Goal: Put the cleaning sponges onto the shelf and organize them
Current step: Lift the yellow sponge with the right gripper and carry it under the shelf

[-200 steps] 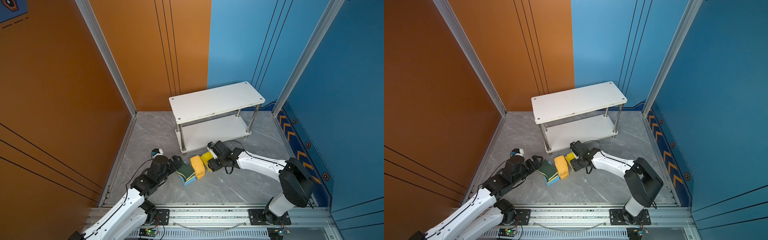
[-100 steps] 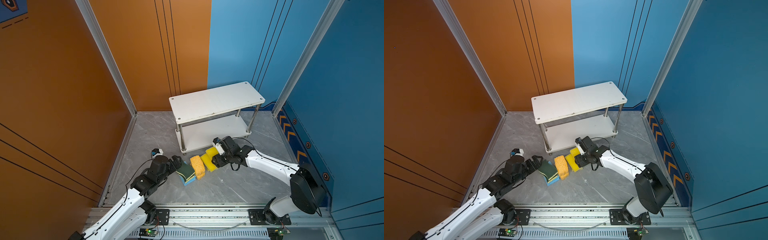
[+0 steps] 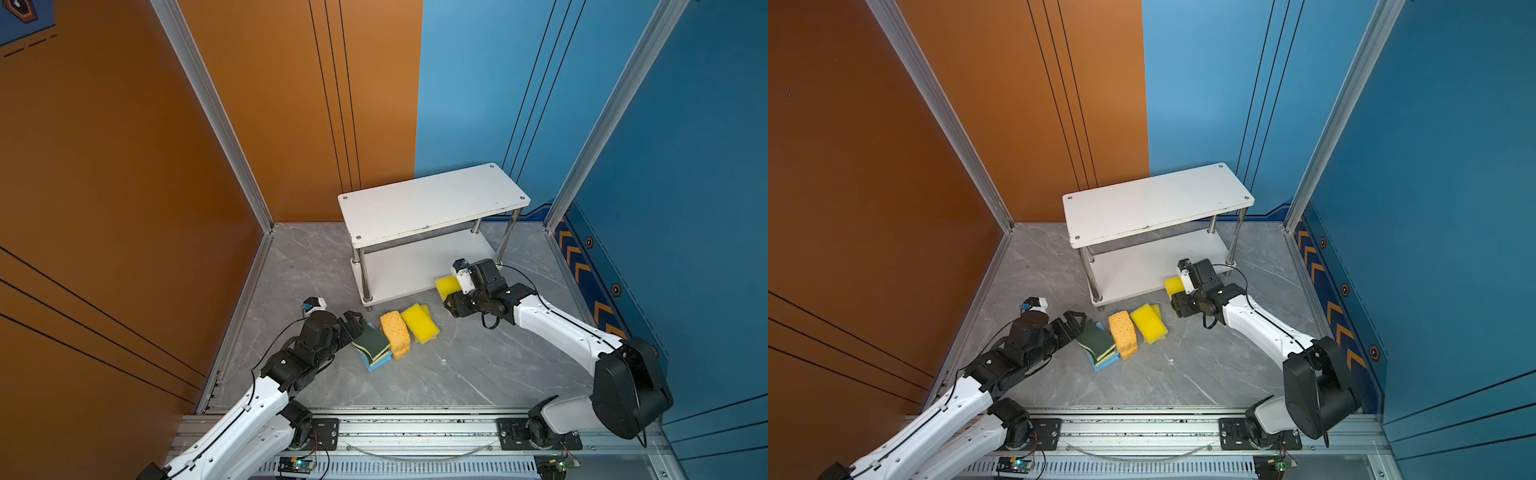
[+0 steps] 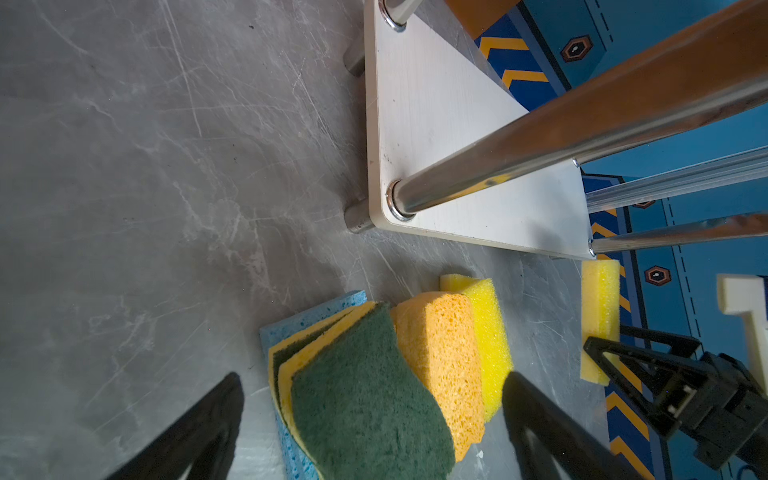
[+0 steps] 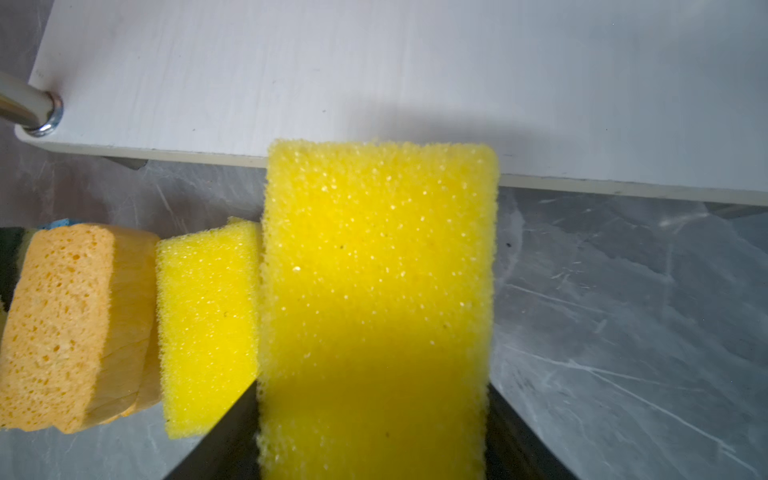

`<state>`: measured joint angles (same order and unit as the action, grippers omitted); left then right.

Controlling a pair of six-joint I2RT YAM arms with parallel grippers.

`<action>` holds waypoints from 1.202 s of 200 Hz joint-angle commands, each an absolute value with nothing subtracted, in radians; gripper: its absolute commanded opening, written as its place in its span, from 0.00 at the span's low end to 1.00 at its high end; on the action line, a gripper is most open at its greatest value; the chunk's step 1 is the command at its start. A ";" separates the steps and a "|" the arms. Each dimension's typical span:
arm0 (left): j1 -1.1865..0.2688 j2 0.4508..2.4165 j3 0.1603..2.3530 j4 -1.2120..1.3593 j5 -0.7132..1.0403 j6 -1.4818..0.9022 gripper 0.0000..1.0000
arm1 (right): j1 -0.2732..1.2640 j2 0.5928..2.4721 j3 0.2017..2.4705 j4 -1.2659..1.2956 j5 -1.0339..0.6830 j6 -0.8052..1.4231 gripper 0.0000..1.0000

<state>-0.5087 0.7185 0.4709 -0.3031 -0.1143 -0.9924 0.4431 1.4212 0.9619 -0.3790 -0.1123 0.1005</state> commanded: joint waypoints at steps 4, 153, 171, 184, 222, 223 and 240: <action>-0.497 0.716 0.458 -0.299 -0.096 -0.983 0.98 | 0.379 1.372 0.936 -0.292 -0.119 0.081 0.70; -0.494 0.710 0.455 -0.304 -0.078 -0.980 0.98 | 0.201 1.523 0.931 0.111 -0.120 0.005 0.71; -0.494 0.700 0.451 -0.309 -0.077 -0.982 0.98 | 0.168 1.541 0.911 0.190 -0.175 0.008 0.71; -0.494 0.693 0.450 -0.314 -0.078 -0.983 0.97 | 0.147 1.561 0.911 0.215 -0.193 0.013 0.71; -0.494 0.674 0.446 -0.324 -0.078 -0.985 0.97 | 0.095 1.615 0.936 0.232 -0.258 0.015 0.71; -0.493 0.674 0.445 -0.325 -0.078 -0.986 0.97 | 0.095 1.617 0.937 0.232 -0.259 0.015 0.71; -0.493 0.670 0.443 -0.324 -0.081 -0.989 0.98 | 0.090 1.639 0.953 0.227 -0.270 0.012 0.71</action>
